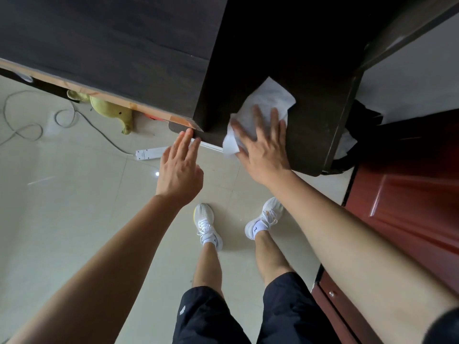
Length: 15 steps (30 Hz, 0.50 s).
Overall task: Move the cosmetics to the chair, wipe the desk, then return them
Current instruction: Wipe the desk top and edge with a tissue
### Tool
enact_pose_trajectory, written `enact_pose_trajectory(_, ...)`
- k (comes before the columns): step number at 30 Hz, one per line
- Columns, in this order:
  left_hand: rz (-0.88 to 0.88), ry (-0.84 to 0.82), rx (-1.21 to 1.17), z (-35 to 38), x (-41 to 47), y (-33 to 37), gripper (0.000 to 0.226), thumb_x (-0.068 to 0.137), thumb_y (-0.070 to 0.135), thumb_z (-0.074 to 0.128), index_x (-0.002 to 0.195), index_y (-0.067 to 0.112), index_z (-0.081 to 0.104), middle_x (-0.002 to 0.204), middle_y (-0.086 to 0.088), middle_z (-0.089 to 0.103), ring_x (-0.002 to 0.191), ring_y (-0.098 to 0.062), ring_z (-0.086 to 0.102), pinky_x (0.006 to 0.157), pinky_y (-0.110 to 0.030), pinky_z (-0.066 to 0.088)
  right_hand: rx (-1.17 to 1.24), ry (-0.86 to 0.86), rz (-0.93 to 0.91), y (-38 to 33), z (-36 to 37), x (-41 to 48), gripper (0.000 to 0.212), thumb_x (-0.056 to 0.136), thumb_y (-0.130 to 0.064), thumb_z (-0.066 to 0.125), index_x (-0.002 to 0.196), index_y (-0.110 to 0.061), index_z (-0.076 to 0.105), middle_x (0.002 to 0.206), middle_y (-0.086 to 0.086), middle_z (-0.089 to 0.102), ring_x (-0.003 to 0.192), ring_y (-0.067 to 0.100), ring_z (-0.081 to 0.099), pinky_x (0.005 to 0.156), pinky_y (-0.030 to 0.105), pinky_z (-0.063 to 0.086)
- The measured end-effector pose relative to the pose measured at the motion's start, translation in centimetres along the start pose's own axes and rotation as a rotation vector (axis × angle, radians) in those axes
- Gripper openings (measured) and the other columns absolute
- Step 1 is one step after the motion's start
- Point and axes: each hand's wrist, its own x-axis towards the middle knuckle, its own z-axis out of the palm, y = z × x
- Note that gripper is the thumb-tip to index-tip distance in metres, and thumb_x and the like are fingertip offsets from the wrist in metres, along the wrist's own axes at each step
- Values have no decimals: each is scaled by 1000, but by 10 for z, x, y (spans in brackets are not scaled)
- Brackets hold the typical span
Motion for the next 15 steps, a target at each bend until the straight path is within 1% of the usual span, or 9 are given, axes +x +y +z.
enact_pose_trajectory(3,-93,33,-1,-1,-1,-8,69,89,7,51,154,8,29,165,-10,15,153,-25,10,119,-46,19,84,59,102,-40,0,27,71,97,-50,50,159,-40,16,169,15,3,149,56,-3,120,65,4)
enact_pose_trajectory(5,-90,21,30,-1,-1,-12,72,89,7,49,156,9,24,166,-9,12,153,-24,8,120,-45,19,114,97,147,-59,2,38,74,96,-46,53,160,-34,18,169,14,5,150,54,-1,121,64,4)
enact_pose_trajectory(7,-67,12,58,-2,0,-13,73,89,8,49,156,9,22,166,-10,11,154,-25,6,121,-45,17,126,120,142,-57,8,32,72,96,-45,53,160,-33,22,168,13,9,151,52,3,122,62,6)
enact_pose_trajectory(9,-35,13,85,-3,0,-11,73,88,6,49,156,8,23,166,-12,11,154,-27,5,121,-47,16,108,135,97,-36,15,11,64,99,-49,47,158,-39,24,168,12,12,151,51,6,122,62,7)
enact_pose_trajectory(11,25,-4,111,-2,-1,-5,73,87,3,48,156,9,24,165,-14,12,153,-31,5,122,-51,17,104,134,137,-2,23,-21,57,103,-57,33,157,-42,25,168,11,13,152,50,6,122,60,8)
enact_pose_trajectory(12,61,-13,119,-1,-2,-1,73,87,2,48,156,10,25,165,-15,13,153,-33,6,121,-53,16,104,128,178,20,26,-39,57,103,-60,30,157,-41,26,168,11,13,152,49,6,122,60,8)
enact_pose_trajectory(14,147,-38,151,2,-4,11,74,86,1,50,156,14,28,164,-18,15,152,-36,7,121,-55,16,112,94,239,61,28,-71,61,102,-62,31,158,-38,25,169,12,7,153,45,2,123,59,8)
enact_pose_trajectory(15,188,-55,175,4,-4,17,74,86,2,50,156,16,29,164,-18,15,152,-37,7,121,-55,15,111,66,252,77,28,-82,64,101,-63,31,159,-38,21,169,12,2,154,43,-1,123,58,9)
